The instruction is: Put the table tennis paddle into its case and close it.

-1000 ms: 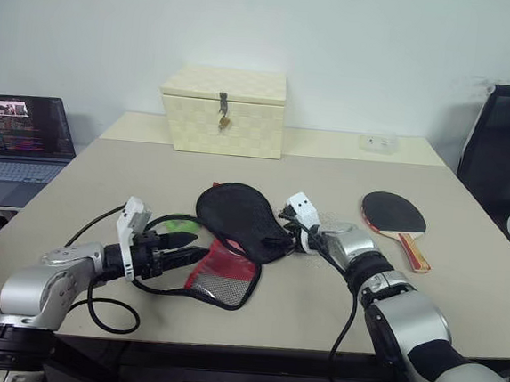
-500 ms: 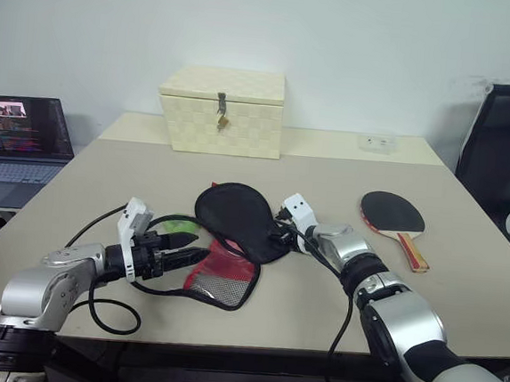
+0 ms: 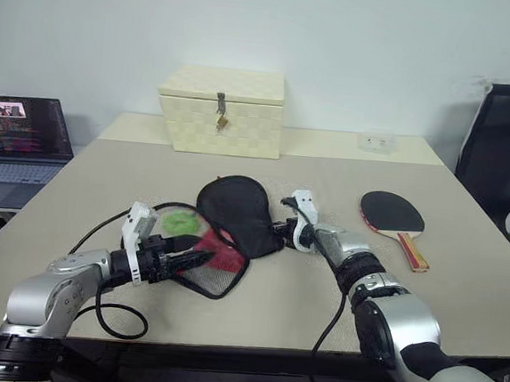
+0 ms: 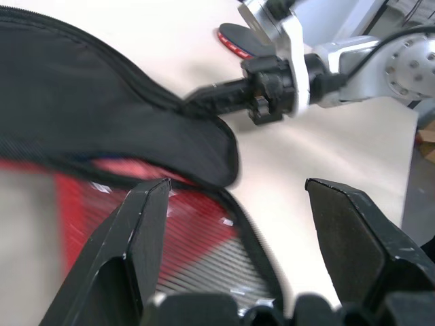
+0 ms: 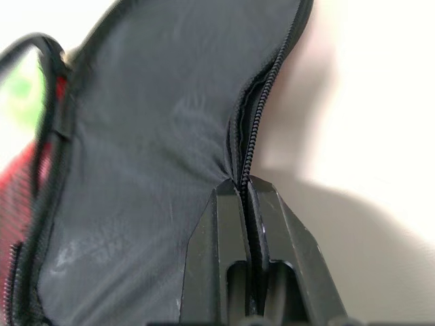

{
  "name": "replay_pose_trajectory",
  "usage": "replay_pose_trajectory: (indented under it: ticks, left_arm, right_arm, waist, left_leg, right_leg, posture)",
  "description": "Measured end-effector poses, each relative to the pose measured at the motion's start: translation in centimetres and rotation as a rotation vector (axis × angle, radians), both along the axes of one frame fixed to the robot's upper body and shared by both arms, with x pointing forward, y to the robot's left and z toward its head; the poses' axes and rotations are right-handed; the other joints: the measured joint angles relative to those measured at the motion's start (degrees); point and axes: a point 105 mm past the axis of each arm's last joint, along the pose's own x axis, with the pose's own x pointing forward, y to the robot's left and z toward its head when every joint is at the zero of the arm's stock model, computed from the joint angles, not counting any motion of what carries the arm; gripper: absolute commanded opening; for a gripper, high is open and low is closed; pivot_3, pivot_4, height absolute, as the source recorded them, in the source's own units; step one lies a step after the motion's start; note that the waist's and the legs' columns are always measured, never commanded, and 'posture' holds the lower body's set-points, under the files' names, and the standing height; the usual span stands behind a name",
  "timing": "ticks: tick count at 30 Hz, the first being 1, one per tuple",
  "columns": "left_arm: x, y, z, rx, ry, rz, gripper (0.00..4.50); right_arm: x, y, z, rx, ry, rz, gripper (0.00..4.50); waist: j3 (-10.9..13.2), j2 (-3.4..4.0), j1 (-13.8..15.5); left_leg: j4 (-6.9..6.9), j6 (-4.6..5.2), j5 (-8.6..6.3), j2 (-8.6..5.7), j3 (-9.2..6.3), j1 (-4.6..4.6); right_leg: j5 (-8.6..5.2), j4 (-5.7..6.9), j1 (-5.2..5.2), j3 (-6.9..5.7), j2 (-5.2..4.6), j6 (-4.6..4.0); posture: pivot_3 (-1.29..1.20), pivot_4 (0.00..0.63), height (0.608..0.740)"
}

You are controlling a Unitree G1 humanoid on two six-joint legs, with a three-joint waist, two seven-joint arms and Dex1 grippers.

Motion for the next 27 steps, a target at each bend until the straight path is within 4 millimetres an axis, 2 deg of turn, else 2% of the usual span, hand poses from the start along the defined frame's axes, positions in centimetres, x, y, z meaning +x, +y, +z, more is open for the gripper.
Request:
replay_pose_trajectory:
  ticks: [5,8,12,16,20,23,27]
  left_arm:
    - [0.2,0.3,0.6,-0.014,-0.012,0.016,3.47]
    - [0.3,0.3,0.8,-0.013,-0.018,0.007,3.47]
    - [0.9,0.3,1.3,-0.012,-0.024,-0.004,3.47]
    - [1.4,-0.1,1.5,-0.005,-0.019,-0.042,3.47]
    - [2.1,-0.2,1.9,0.004,-0.021,-0.067,3.47]
    - [2.2,-0.4,1.9,0.013,-0.027,-0.084,3.47]
    - [2.2,-0.5,1.4,0.013,-0.01,-0.091,3.47]
  right_arm:
    - [1.4,-4.0,2.3,0.103,-0.023,-0.223,0.02]
    - [1.0,-7.1,1.5,0.112,0.004,-0.35,0.02]
    - [-1.7,-10.0,-0.6,0.122,0.097,-0.488,0.02]
    - [-5.2,-9.9,-1.8,0.128,0.173,-0.521,0.02]
    - [-7.8,-8.8,-1.1,0.134,0.19,-0.494,0.02]
    - [-8.4,-8.2,-1.0,0.127,0.204,-0.47,0.02]
    - [-8.3,-8.7,-1.0,0.101,0.199,-0.472,0.02]
  waist:
    - [0.0,-0.01,0.27]
    - [0.0,0.0,0.44]
    - [0.0,0.0,0.54]
    - [-0.01,0.01,0.09]
    - [-0.01,0.0,0.07]
    - [-0.01,0.0,0.08]
    - [-0.01,0.0,0.13]
  left_leg:
    - [0.01,0.0,0.0,-0.01,0.02,-0.09]
    - [-0.01,0.0,0.0,-0.01,0.02,-0.18]
    - [0.0,0.0,0.0,0.0,-0.04,-0.44]
    - [0.03,-0.03,0.02,0.02,-0.02,-0.83]
    - [0.02,-0.02,0.02,0.04,0.01,-0.83]
    - [0.02,-0.02,0.02,0.02,0.06,-0.83]
    - [0.02,-0.02,0.02,0.0,0.14,-0.86]
  right_leg:
    - [-0.01,-0.05,0.0,0.0,-0.01,-0.02]
    - [-0.02,-0.1,-0.02,-0.02,-0.02,-0.03]
    - [-0.02,-0.02,-0.35,-0.01,-0.02,-0.03]
    - [-0.02,0.18,-0.89,0.03,0.01,-0.04]
    - [-0.02,0.15,-0.9,-0.01,0.06,-0.04]
    - [-0.02,0.13,-0.9,-0.02,0.06,-0.03]
    - [-0.02,0.09,-0.9,-0.03,0.06,-0.03]
  posture:
    - [0.0,0.15,0.74]
    - [0.0,0.15,0.74]
    - [0.0,0.15,0.74]
    - [0.0,0.15,0.74]
    - [0.0,0.15,0.74]
    - [0.0,0.15,0.74]
    - [0.0,0.15,0.74]
